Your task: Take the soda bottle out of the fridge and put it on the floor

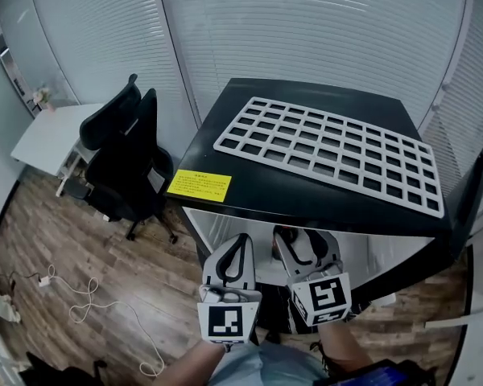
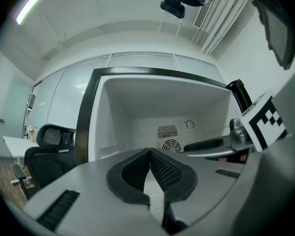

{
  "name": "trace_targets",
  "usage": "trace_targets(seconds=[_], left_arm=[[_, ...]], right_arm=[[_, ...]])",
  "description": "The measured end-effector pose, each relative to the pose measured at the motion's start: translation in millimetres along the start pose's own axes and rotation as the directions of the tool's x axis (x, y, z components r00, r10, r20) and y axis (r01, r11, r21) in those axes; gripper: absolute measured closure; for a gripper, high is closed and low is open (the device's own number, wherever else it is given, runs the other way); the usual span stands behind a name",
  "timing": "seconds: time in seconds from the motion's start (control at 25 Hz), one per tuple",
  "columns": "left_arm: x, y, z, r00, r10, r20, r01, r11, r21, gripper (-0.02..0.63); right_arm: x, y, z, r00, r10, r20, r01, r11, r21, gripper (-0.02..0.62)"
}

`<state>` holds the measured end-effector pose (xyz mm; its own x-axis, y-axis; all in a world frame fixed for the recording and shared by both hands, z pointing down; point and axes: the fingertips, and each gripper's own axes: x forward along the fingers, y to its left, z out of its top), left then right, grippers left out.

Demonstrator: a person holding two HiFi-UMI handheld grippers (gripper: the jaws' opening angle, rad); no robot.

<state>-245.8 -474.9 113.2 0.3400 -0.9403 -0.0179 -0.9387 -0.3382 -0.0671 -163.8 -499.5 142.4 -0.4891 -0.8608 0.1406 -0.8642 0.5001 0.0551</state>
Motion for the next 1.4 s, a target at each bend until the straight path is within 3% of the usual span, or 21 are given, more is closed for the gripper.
trace_targets(seconds=[0.56,1.4], left_arm=[[21,11,-14,1.0,-0.023,-0.021,0.023,1.0,-0.01,0.59],[19,9,-17,0.999,-0.01,-0.037,0.01,1.0,0.009,0.59]], right_arm=[[50,-12,-19,0.997,-0.011,-0.074,0.01,1.0,-0.013,0.367],[66,-7,-27,0.99,0.017,-0.14,-0.026,0.998,-0.062,0.453]])
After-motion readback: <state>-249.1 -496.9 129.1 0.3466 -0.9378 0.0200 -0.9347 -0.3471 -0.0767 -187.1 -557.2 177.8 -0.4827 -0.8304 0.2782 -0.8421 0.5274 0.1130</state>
